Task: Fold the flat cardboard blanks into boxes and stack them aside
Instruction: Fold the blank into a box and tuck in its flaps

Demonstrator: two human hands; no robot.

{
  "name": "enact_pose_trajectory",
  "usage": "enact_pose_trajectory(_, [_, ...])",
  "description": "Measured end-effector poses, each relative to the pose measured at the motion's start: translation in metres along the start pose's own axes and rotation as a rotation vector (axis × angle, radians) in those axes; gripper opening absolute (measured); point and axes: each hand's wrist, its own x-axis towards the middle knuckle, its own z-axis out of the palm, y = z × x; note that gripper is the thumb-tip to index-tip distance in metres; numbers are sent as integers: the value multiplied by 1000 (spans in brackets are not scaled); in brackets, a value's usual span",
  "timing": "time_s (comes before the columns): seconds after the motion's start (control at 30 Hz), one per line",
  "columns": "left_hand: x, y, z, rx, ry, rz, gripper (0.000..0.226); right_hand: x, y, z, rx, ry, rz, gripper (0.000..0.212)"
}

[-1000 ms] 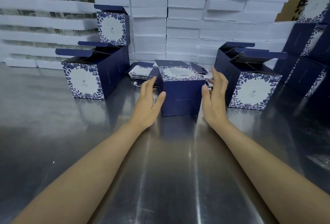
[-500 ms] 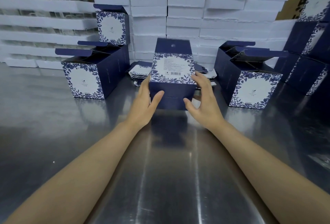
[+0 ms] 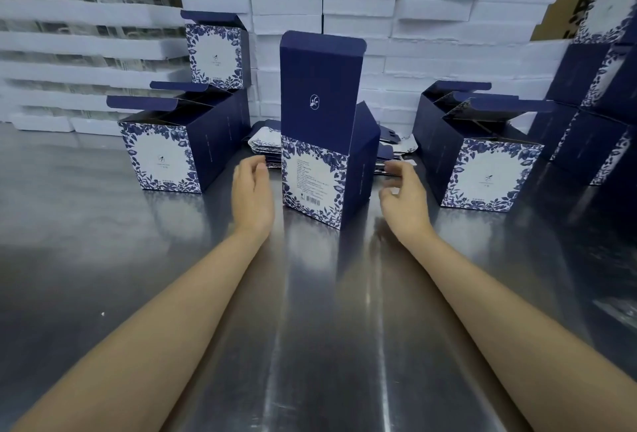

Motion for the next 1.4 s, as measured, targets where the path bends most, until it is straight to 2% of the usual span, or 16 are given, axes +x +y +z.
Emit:
enact_pose_trajectory(0.1, [-4,0,2,-54,-199,26,33,2,-2,1,148,-203,83,58])
enact_pose_trajectory(0.17, [-4,-3,4,-10,-289,70,40,2,-4,1,238,-127,123,43])
enact_pose_trajectory(0.23, [0,-6,5,82,-259,98,48,2,-5,-2,305,47,95,26])
enact_pose_trajectory(0.3, [3,-6,4,92,-162,11,46,1,-5,-5,329,138,81,23])
enact_pose_trajectory(0.43, [5,-6,0,1,13,-65,32,0,-6,-4,280,94,72,21])
enact_pose_trajectory(0.53, [3,-3,2,-145,-30,-50,30,-3,-9,-2,235,-13,-60,32])
enact_pose_trajectory(0.63, [-3,1,4,-195,-146,59,26,-9,-9,-2,195,-114,-217,41])
enact_pose_trajectory(0.8, [-8,-2,6,-73,-277,216,43,-14,-16,4,38,79,-403,42])
enact_pose_trajectory(0.83, [-8,-2,6,-76,-295,208,46,-13,-17,6,22,117,-383,46])
enact_pose_trajectory(0.9, [-9,-1,6,-90,-338,165,48,-9,-16,6,26,113,-232,54])
enact_pose_trajectory(1.0, [-8,-2,7,-52,-398,110,53,-4,-11,2,107,-7,58,71])
enact_pose_trajectory(1.1, [-9,-4,8,27,-416,120,51,1,-9,-6,231,-152,208,76])
enact_pose_trajectory(1.23, [-9,-2,9,-8,-373,70,47,8,-5,-15,304,-272,237,65])
enact_pose_trajectory(1.3, [-8,-1,8,-30,-385,20,48,10,-4,-17,346,-305,268,43])
enact_pose_trajectory(1.33, [-7,-1,8,-43,-388,-6,49,9,-3,-16,365,-307,270,31])
enact_pose_trajectory(1.4, [-7,0,9,-60,-366,-47,47,8,-2,-13,347,-228,237,31])
